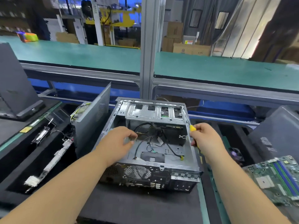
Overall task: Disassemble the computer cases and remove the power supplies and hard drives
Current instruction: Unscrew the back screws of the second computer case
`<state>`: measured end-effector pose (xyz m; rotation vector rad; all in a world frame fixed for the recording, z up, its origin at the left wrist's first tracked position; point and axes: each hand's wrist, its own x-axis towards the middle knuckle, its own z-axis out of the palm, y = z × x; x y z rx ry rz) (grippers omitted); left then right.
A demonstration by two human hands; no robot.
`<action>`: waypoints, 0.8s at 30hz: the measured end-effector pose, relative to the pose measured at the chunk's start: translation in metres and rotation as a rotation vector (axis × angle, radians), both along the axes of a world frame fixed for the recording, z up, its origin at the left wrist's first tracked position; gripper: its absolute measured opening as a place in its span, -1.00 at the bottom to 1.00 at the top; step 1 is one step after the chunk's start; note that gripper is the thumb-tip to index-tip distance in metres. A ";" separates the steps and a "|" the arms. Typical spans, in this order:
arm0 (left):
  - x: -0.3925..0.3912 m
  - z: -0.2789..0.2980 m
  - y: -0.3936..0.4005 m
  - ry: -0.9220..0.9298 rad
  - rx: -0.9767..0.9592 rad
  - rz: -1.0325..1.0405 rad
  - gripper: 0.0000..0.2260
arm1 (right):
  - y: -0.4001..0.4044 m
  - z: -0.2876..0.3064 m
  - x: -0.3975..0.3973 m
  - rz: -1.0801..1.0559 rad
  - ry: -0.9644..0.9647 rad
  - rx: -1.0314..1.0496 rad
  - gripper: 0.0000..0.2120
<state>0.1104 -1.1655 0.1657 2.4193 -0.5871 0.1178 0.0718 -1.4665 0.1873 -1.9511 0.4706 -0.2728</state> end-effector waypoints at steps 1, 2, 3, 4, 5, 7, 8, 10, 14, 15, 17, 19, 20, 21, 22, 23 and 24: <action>0.001 0.000 0.010 -0.020 0.052 -0.017 -0.81 | 0.013 -0.002 -0.005 0.007 -0.008 0.015 -0.93; 0.002 -0.001 0.022 -0.030 0.110 -0.039 -0.79 | 0.028 -0.004 -0.010 0.008 -0.008 0.022 -0.95; 0.004 -0.003 0.033 -0.030 0.168 -0.070 -0.76 | 0.045 -0.006 -0.015 0.003 -0.003 0.020 -0.96; 0.005 -0.005 0.045 -0.016 0.222 -0.114 -0.71 | 0.063 -0.009 -0.020 -0.005 -0.001 0.017 -0.97; 0.006 -0.009 0.055 0.004 0.280 -0.170 -0.65 | 0.082 -0.012 -0.025 -0.013 -0.003 0.018 -0.97; 0.006 -0.020 0.070 0.007 0.399 -0.279 -0.55 | 0.119 -0.016 -0.033 -0.016 -0.019 0.029 -0.94; 0.007 -0.024 0.076 -0.020 0.440 -0.318 -0.52 | 0.137 -0.018 -0.037 -0.012 -0.031 0.032 -0.93; 0.010 -0.029 0.083 -0.066 0.477 -0.374 -0.49 | 0.170 -0.021 -0.044 -0.014 -0.055 0.022 -0.92; 0.013 -0.033 0.084 -0.157 0.554 -0.430 -0.32 | 0.218 -0.027 -0.062 -0.090 -0.057 0.052 -0.89; 0.012 -0.034 0.084 -0.165 0.557 -0.433 -0.30 | 0.226 -0.029 -0.068 -0.108 -0.044 0.053 -0.89; 0.011 -0.038 0.084 -0.160 0.552 -0.421 -0.28 | 0.239 -0.034 -0.081 -0.141 -0.009 0.059 -0.91; 0.010 -0.039 0.085 -0.154 0.547 -0.406 -0.29 | 0.252 -0.041 -0.094 -0.173 0.009 0.113 -0.91; 0.010 -0.040 0.084 -0.161 0.547 -0.399 -0.31 | 0.258 -0.045 -0.100 -0.185 0.014 0.149 -0.90; 0.009 -0.040 0.084 -0.170 0.545 -0.391 -0.33 | 0.264 -0.049 -0.105 -0.193 0.023 0.176 -0.89; 0.009 -0.040 0.084 -0.176 0.541 -0.383 -0.35 | 0.269 -0.052 -0.110 -0.196 0.039 0.191 -0.88; 0.008 -0.041 0.084 -0.178 0.538 -0.376 -0.36 | 0.274 -0.055 -0.115 -0.195 0.055 0.204 -0.87; 0.009 -0.041 0.084 -0.182 0.538 -0.370 -0.38 | 0.277 -0.058 -0.118 -0.194 0.066 0.219 -0.87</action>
